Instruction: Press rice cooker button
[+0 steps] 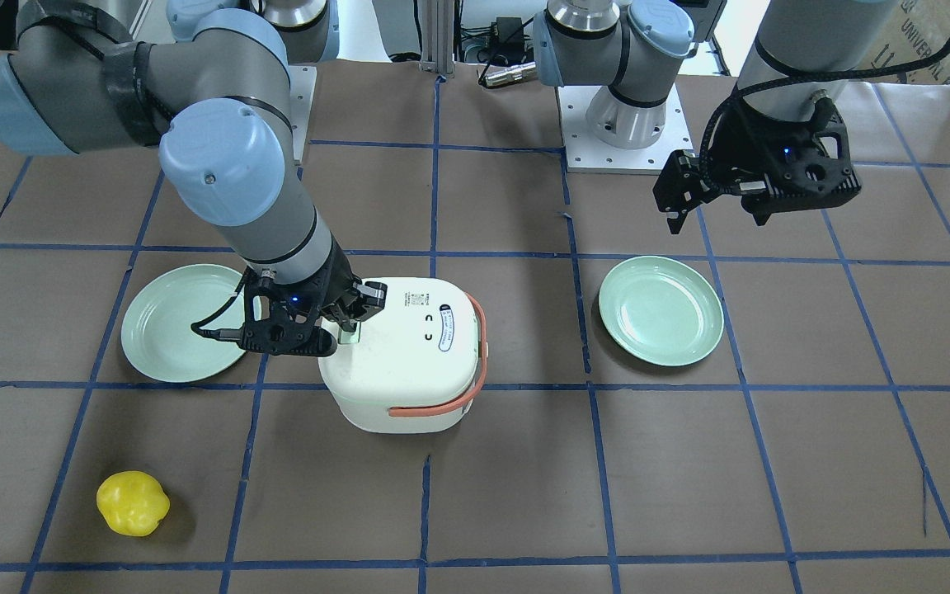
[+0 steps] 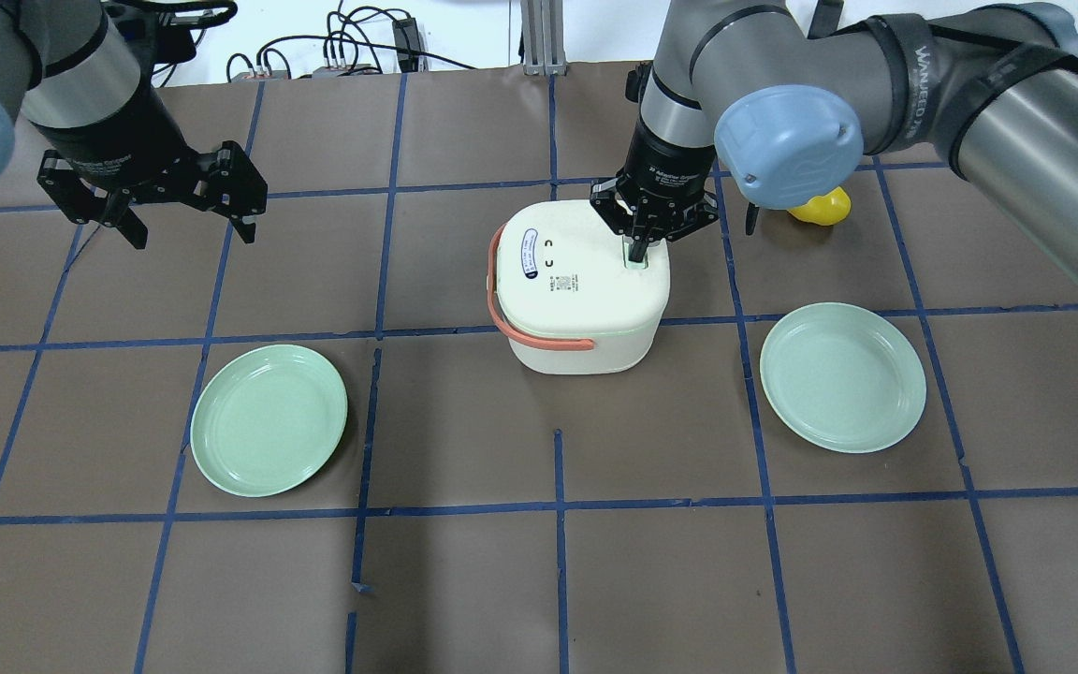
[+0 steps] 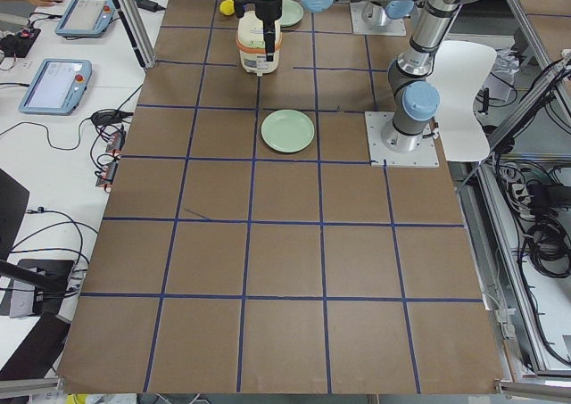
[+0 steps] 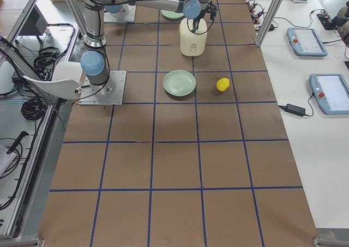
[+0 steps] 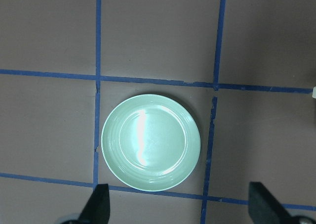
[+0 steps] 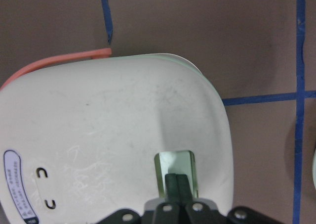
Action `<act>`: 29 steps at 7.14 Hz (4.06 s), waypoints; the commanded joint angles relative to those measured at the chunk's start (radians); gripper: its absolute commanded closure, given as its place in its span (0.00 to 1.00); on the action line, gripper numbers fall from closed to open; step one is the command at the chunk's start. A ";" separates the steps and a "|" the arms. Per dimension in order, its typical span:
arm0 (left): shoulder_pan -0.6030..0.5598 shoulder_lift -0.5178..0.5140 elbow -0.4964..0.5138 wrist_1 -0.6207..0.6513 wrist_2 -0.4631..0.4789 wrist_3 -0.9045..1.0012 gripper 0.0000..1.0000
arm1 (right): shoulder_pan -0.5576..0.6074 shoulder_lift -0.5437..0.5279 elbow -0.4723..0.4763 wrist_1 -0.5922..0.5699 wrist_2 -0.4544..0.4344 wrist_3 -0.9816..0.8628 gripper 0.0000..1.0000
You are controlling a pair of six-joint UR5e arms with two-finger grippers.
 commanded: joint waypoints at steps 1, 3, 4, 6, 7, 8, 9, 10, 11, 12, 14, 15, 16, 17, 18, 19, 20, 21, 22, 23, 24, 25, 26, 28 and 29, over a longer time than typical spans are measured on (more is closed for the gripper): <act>0.000 0.000 0.000 0.000 0.000 0.000 0.00 | 0.000 0.015 -0.001 -0.023 -0.003 0.001 0.92; 0.000 0.000 0.000 0.000 0.000 0.000 0.00 | 0.004 -0.019 -0.024 0.012 -0.019 0.018 0.86; 0.000 0.000 0.000 0.000 -0.001 0.000 0.00 | 0.006 -0.069 -0.046 0.085 -0.021 0.027 0.79; 0.000 0.000 0.000 -0.001 0.000 0.000 0.00 | 0.009 -0.161 -0.129 0.237 -0.021 0.046 0.45; 0.000 0.000 0.000 0.000 -0.001 0.000 0.00 | 0.006 -0.186 -0.174 0.248 -0.045 0.044 0.11; 0.000 0.000 0.000 0.000 0.000 0.000 0.00 | -0.012 -0.189 -0.210 0.248 -0.114 -0.001 0.01; 0.000 0.000 0.000 0.000 0.000 0.000 0.00 | -0.032 -0.198 -0.217 0.248 -0.181 -0.133 0.00; 0.000 0.000 0.000 0.000 0.000 0.000 0.00 | -0.086 -0.223 -0.206 0.280 -0.191 -0.207 0.00; 0.000 0.000 0.000 0.000 0.000 0.000 0.00 | -0.145 -0.252 -0.182 0.323 -0.185 -0.271 0.00; 0.000 0.000 0.000 0.000 0.000 0.000 0.00 | -0.193 -0.279 -0.135 0.322 -0.185 -0.317 0.00; 0.000 0.000 0.000 0.000 0.000 0.000 0.00 | -0.206 -0.312 -0.064 0.316 -0.179 -0.320 0.00; 0.000 0.000 0.000 0.000 -0.001 0.000 0.00 | -0.206 -0.315 -0.053 0.310 -0.178 -0.318 0.00; 0.000 0.000 0.000 0.000 0.000 0.000 0.00 | -0.206 -0.315 -0.054 0.308 -0.178 -0.319 0.00; 0.000 0.000 0.000 -0.001 0.000 0.000 0.00 | -0.206 -0.315 -0.054 0.308 -0.175 -0.318 0.00; 0.000 0.000 0.000 0.000 -0.001 0.000 0.00 | -0.206 -0.312 -0.053 0.308 -0.162 -0.318 0.00; 0.000 0.000 0.000 0.000 -0.001 0.000 0.00 | -0.206 -0.310 -0.053 0.308 -0.162 -0.318 0.00; 0.000 0.000 0.000 0.000 0.000 0.000 0.00 | -0.206 -0.310 -0.053 0.307 -0.162 -0.318 0.00; 0.000 0.000 0.000 0.000 -0.001 0.000 0.00 | -0.206 -0.312 -0.054 0.307 -0.162 -0.313 0.00; 0.000 0.000 0.000 0.000 0.000 0.000 0.00 | -0.204 -0.313 -0.053 0.308 -0.162 -0.312 0.00; 0.000 0.000 0.000 0.000 -0.001 0.000 0.00 | -0.204 -0.312 -0.053 0.308 -0.149 -0.312 0.00; 0.000 0.000 0.000 0.000 0.000 0.000 0.00 | -0.203 -0.312 -0.054 0.308 -0.124 -0.309 0.00; 0.000 0.000 0.000 0.000 -0.001 0.000 0.00 | -0.203 -0.312 -0.054 0.310 -0.125 -0.309 0.00; 0.000 0.000 0.000 0.000 0.000 0.000 0.00 | -0.203 -0.309 -0.054 0.308 -0.125 -0.310 0.00; 0.000 0.000 0.000 0.000 -0.001 0.000 0.00 | -0.203 -0.307 -0.053 0.308 -0.125 -0.310 0.00; 0.000 0.000 0.000 0.000 0.000 0.000 0.00 | -0.203 -0.307 -0.053 0.308 -0.125 -0.310 0.00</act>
